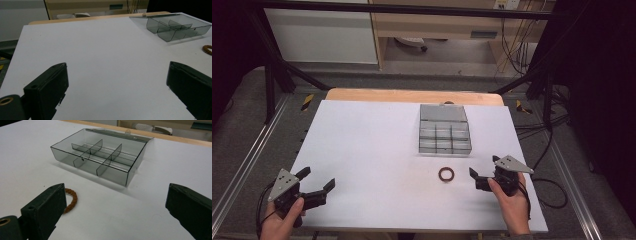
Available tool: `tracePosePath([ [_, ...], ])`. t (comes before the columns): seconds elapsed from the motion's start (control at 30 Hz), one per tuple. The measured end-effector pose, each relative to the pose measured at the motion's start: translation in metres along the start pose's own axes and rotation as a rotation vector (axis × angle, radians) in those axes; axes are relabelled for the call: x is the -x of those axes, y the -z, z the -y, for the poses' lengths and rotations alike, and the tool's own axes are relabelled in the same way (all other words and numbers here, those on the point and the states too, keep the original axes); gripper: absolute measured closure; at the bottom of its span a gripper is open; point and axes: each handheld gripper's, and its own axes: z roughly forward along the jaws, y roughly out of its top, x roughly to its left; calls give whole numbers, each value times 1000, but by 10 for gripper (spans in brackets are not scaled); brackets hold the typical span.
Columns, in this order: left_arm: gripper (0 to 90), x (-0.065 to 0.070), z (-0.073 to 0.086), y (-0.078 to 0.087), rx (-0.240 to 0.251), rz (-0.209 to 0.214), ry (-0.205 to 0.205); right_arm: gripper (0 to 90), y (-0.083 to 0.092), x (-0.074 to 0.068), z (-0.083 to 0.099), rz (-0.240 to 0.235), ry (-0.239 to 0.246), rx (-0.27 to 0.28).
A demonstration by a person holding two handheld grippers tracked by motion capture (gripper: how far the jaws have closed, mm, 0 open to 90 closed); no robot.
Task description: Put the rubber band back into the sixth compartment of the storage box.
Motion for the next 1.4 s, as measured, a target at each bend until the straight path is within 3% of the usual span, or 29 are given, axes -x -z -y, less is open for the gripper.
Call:
tracePosePath([
  [0.67, 44, 0, 1, 0, -5, -4, 0, 33, -23, -23, -24, -64, 59, -73],
  [1.03, 44, 0, 1, -1, -13, -8, -7, 28, -35, -31, -37, -102, 83, -82],
  [1.4, 44, 0, 2, -1, -15, -6, -9, 35, -44, -45, -35, -137, 107, -110],
])
